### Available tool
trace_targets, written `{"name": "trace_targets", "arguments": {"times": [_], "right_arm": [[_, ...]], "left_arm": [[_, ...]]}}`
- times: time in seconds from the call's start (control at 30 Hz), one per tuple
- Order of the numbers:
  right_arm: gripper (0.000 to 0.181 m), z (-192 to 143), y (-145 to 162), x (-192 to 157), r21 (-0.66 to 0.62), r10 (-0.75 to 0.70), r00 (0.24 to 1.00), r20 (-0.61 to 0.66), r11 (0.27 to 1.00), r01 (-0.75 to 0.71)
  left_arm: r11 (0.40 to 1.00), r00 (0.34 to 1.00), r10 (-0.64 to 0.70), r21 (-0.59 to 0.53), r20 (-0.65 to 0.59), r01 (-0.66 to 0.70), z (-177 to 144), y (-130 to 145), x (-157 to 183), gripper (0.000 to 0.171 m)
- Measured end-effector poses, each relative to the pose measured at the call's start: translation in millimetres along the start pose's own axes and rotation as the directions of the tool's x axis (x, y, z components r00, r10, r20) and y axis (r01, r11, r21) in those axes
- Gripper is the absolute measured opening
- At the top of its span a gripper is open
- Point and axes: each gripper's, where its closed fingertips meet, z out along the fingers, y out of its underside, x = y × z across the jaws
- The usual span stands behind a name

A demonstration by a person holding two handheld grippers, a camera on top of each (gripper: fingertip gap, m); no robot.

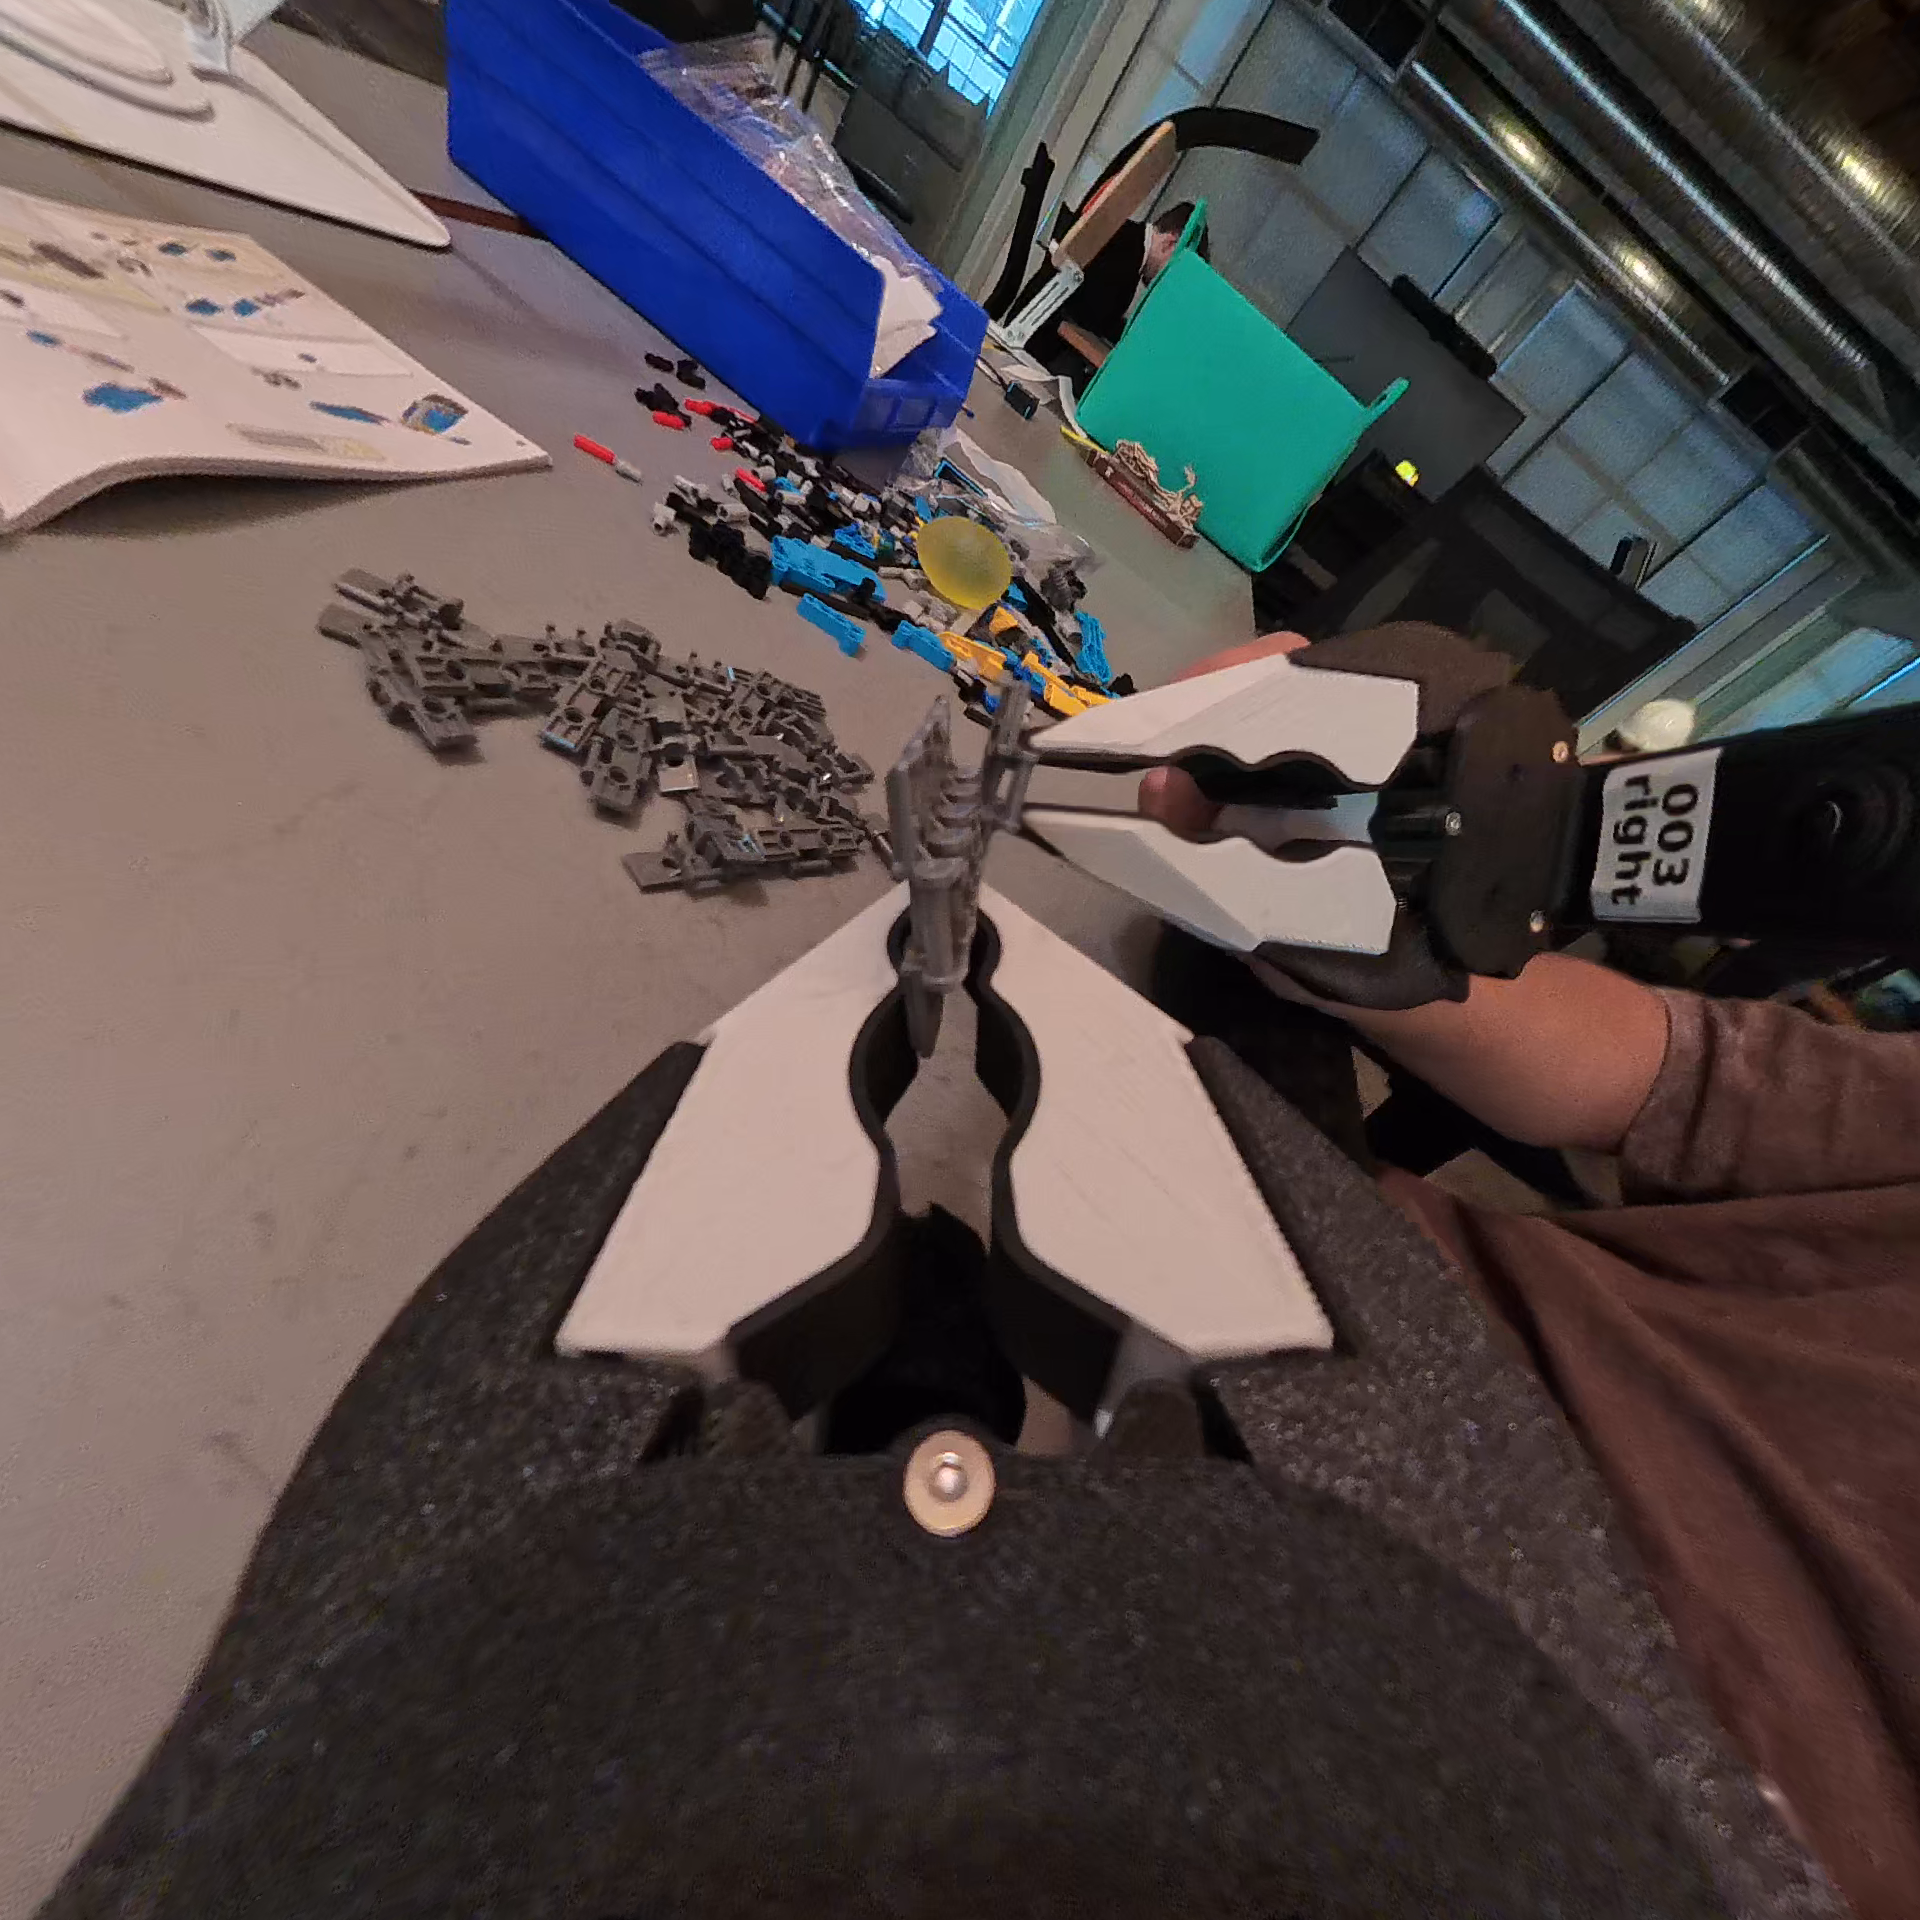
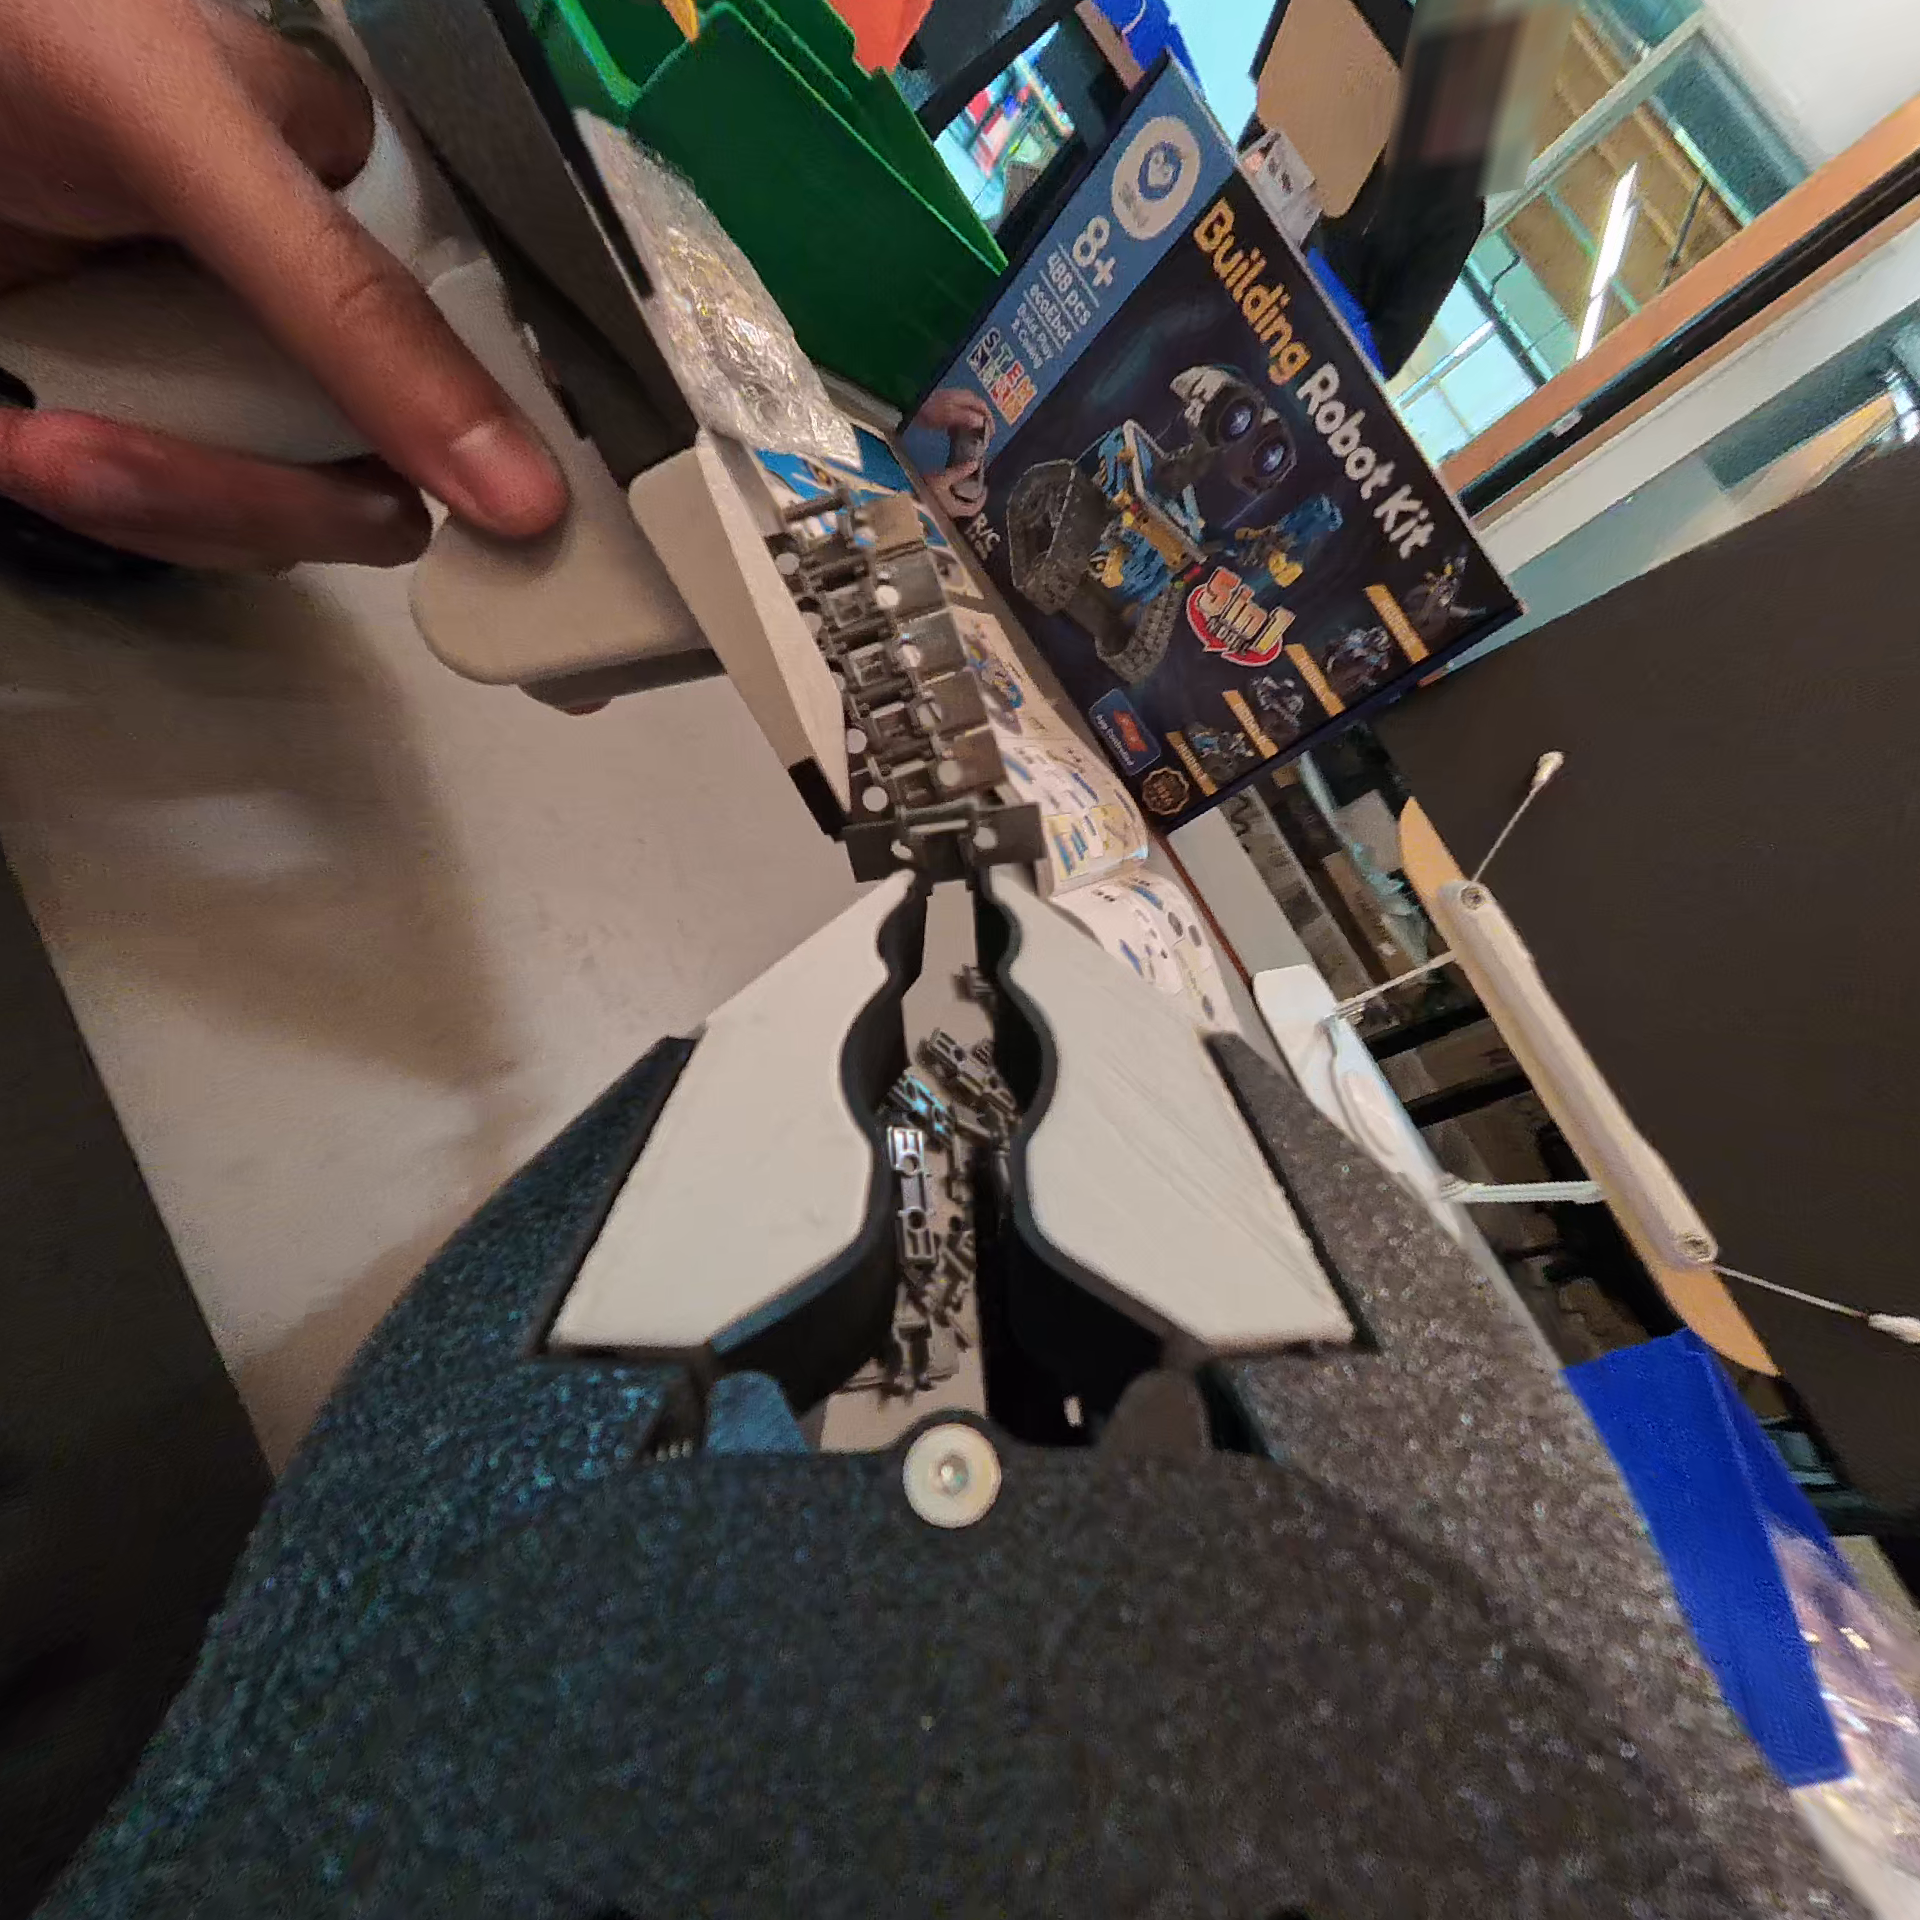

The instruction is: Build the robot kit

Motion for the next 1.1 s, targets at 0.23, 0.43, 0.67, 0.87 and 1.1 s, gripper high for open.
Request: {"name": "trace_targets", "arguments": {"times": [0.23, 0.43, 0.67, 0.87, 1.1], "right_arm": [[0.0, 7, 11, -9, -0.028, 0.139, 0.981, 0.134, 0.99, -0.136], [0.0, 10, 21, -10, -0.079, 0.278, 0.93, 0.242, 0.96, -0.267], [0.0, -13, 29, -21, -0.209, 0.316, 0.82, 0.477, 0.947, -0.244], [0.0, -24, 54, -40, -0.396, 0.334, 0.748, 0.574, 0.912, -0.103], [0.026, -10, 76, -41, -0.46, 0.411, 0.776, 0.477, 0.87, -0.178]], "left_arm": [[0.981, 0.982, -0.188, -0.042, -0.014, 0.187, 3, 9, -16, 0.002], [0.984, 0.988, -0.154, -0.098, -0.013, 0.152, 6, 17, -11, 0.002], [0.977, 0.998, -0.048, -0.208, 0.038, 0.054, 15, 35, -6, 0.002], [0.981, 0.991, -0.122, -0.142, 0.059, 0.13, 9, 26, -16, 0.002], [0.994, 0.991, -0.09, -0.059, 0.103, 0.097, 0, 13, -24, 0.002]]}}
